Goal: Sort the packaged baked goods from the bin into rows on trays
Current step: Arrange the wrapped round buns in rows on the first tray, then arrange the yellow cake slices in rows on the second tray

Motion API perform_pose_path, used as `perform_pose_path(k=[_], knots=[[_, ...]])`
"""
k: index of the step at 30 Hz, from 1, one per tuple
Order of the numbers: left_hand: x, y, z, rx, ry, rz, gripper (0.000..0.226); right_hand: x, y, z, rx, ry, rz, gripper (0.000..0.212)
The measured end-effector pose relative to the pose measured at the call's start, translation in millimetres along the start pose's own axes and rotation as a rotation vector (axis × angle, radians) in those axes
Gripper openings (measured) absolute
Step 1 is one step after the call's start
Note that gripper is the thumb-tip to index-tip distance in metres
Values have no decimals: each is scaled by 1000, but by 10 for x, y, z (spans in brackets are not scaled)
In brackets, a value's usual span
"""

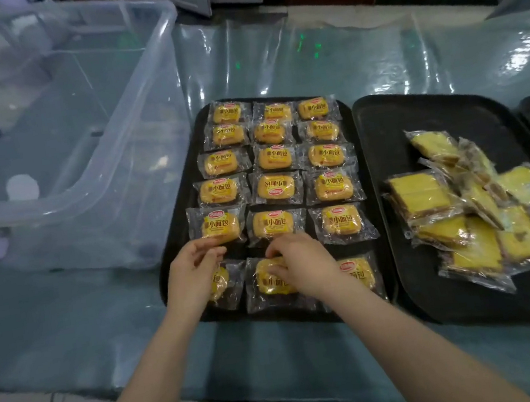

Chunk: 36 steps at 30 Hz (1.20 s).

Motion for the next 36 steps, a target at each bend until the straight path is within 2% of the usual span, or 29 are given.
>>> perform_pose_path(k=[3,5,7,10,12,13,17,22,25,30,36], knots=[[19,-84,94,-20,0,-15,13,162,-26,-121,128,183,53,40],[26,-146,164,-147,-7,-91,15,299,-29,-250,119,187,47,40],[29,-241,198,-403,-66,-204,24,380,-38,-376,124,175,19,41],[67,-431,150,-884,-244,-315,53,379,-121,-459,133,231,-57,41],[102,-509,99,-1065,-261,-340,57,362,-194,-481,157,241,-106,41],[112,-516,75,-1080,-251,-339,57,362,-221,-486,169,241,-120,41],[149,-402,29,-984,-238,-287,60,457,-314,-394,155,272,-155,47],[219,-12,29,-889,-213,-434,64,600,-283,29,80,351,-215,43],[289,395,-55,-788,-240,-490,65,662,-255,376,-13,379,-271,37],[441,1126,-288,-641,-285,-630,65,754,-284,1018,-58,457,-250,35],[606,2096,-607,-437,-296,-761,60,1005,-292,2030,-131,699,-219,34]])
Point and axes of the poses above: each hand's wrist, its own x-axis away from the middle knuckle, its own z-axis out of the back of the hand, y = z × x, the point moved 2 cm from there along -x, towards the middle knuckle, and after that the axes turned 6 degrees about z, right-handed, at the moved point
